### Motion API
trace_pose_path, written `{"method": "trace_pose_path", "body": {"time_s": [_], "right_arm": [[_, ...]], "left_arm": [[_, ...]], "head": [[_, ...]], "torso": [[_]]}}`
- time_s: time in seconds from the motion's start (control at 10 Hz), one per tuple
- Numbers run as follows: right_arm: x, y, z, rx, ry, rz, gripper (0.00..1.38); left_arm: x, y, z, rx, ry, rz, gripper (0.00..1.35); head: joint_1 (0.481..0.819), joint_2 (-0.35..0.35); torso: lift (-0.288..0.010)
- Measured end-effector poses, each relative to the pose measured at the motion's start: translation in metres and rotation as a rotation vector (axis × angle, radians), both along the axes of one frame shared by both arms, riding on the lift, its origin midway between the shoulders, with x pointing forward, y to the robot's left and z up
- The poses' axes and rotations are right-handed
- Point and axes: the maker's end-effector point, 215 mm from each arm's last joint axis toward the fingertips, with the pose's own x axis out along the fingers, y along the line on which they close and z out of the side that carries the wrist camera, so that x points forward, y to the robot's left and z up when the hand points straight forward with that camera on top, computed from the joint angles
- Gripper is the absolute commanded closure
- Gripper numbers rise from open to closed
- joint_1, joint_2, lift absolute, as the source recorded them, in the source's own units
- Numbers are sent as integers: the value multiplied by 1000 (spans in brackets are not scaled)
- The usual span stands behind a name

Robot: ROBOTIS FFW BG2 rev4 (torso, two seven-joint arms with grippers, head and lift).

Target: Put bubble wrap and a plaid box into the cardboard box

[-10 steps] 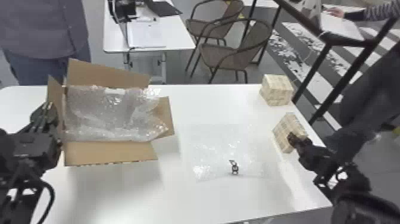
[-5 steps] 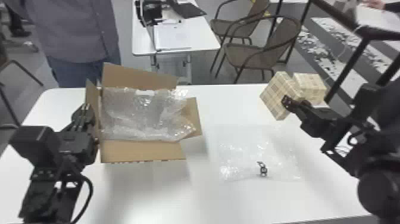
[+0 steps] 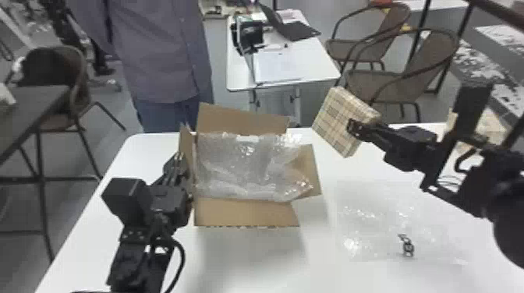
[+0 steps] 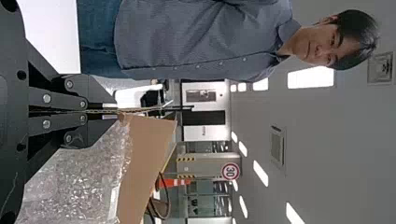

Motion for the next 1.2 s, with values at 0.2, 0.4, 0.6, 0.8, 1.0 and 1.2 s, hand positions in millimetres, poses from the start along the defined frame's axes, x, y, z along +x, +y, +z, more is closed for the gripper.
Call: {"method": "trace_pose_path", "body": {"time_s": [0.2, 0.4, 0.6, 0.8, 1.0, 1.2], "right_arm": [[-9, 59, -5, 17, 31, 142, 1064], [-21, 111, -27, 17, 86, 278, 1064], [-30, 146, -53, 11, 130, 379, 1064], [-34, 165, -79, 4, 164, 435, 1064], [-31, 173, -93, -10, 155, 472, 918], [-25, 177, -96, 0, 129, 506, 105]], "left_arm": [[1, -2, 0, 0, 1, -5, 1222], [3, -5, 1, 3, 1, -12, 1222], [4, -7, 1, 5, 1, -17, 1222], [6, -9, 0, 2, -1, -24, 1222], [7, -12, 1, 1, -4, -30, 1222], [9, -14, 1, 1, -5, -34, 1222]], "head": [[629, 203], [642, 264], [656, 297], [673, 318], [678, 322], [678, 323]], "torso": [[-107], [-107], [-107], [-107], [-107], [-107]]}}
